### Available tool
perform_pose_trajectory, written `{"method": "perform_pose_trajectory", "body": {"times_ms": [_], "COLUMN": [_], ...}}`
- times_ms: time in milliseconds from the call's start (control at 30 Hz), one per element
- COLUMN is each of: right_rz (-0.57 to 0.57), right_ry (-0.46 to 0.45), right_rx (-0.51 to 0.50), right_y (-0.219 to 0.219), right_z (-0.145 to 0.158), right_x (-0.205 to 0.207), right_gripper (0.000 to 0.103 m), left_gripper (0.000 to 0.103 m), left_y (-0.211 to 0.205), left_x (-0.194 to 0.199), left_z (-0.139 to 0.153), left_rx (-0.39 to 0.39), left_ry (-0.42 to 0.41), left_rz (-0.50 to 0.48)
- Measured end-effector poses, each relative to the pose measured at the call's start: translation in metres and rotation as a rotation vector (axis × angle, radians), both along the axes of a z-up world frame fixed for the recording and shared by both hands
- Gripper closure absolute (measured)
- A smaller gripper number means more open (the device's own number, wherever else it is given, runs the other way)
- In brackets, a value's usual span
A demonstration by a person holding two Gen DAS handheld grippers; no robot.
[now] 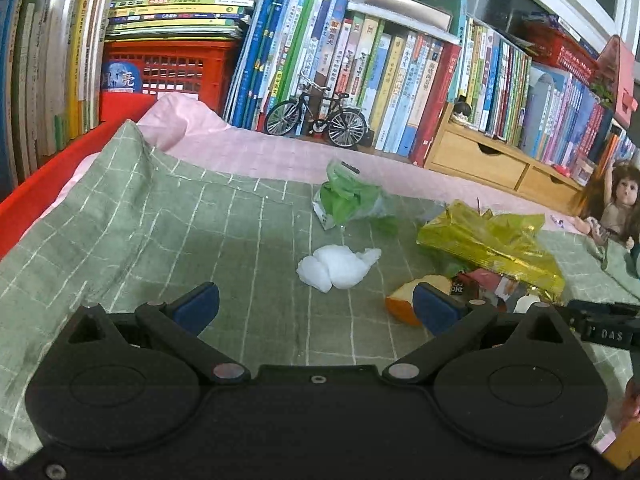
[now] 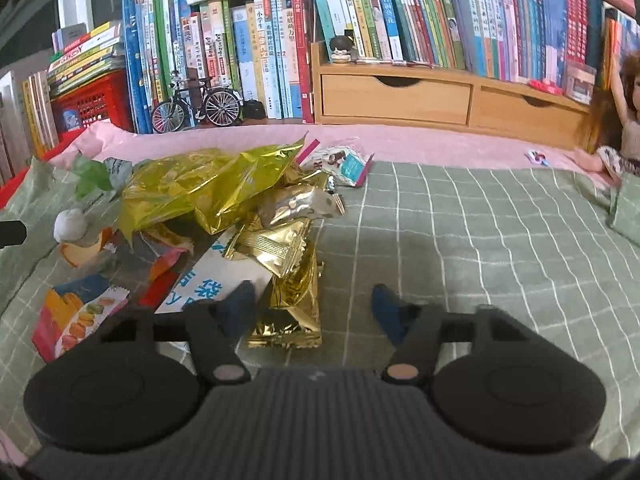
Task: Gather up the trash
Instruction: 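Grasp the gold foil packet with the right tool while the left tool grasps the white tissue, then lift the gold packet and white tissue off the bed, lowering both below the bed edge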
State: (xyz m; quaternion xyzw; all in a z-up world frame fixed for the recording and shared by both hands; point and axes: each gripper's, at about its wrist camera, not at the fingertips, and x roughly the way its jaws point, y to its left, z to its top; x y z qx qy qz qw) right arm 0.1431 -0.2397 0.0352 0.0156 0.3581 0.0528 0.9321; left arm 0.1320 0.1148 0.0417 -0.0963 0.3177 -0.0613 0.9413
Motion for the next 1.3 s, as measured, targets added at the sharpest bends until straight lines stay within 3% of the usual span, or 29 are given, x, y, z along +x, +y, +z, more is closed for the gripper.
{"method": "perform_pose_trajectory", "body": {"times_ms": [300, 400, 533, 633, 733, 867, 933, 1033, 1200, 1300], "right_rz": [0.027, 0.015, 0.014, 0.015, 0.014, 0.017, 0.018, 0.008, 0.021, 0.01], "right_ry": [-0.012, -0.029, -0.033, -0.037, -0.042, -0.046, -0.047, -0.051, -0.051, -0.042], "right_rx": [-0.084, -0.076, -0.089, -0.103, -0.116, -0.138, -0.134, -0.129, -0.103, -0.039], "right_y": [0.007, 0.005, 0.007, 0.009, 0.011, 0.015, 0.014, 0.012, 0.011, 0.004], "right_z": [-0.011, -0.012, -0.012, -0.012, -0.013, -0.013, -0.013, -0.013, -0.012, -0.012], "right_x": [0.001, -0.004, -0.004, -0.004, -0.005, -0.006, -0.006, -0.006, -0.009, -0.013], "right_gripper": [0.06, 0.062, 0.061, 0.057, 0.056, 0.056, 0.056, 0.055, 0.055, 0.056], "left_gripper": [0.0, 0.0, 0.002, 0.012, 0.018, 0.029, 0.044, 0.059, 0.065, 0.068], "left_y": [-0.018, -0.022, -0.022, -0.02, -0.025, -0.029, -0.028, -0.026, -0.019, -0.015], "left_x": [0.015, 0.027, 0.042, 0.056, 0.058, 0.06, 0.06, 0.058, 0.057, 0.053], "left_z": [-0.003, -0.007, -0.013, -0.02, -0.022, -0.023, -0.023, -0.023, -0.023, -0.019], "left_rx": [0.051, 0.074, 0.043, 0.019, 0.057, 0.046, 0.042, 0.022, -0.023, -0.009], "left_ry": [-0.001, 0.01, 0.026, 0.071, 0.047, 0.038, 0.031, 0.0, -0.015, -0.039], "left_rz": [-0.024, -0.03, 0.002, 0.053, 0.056, 0.077, 0.067, 0.039, 0.047, 0.059]}}
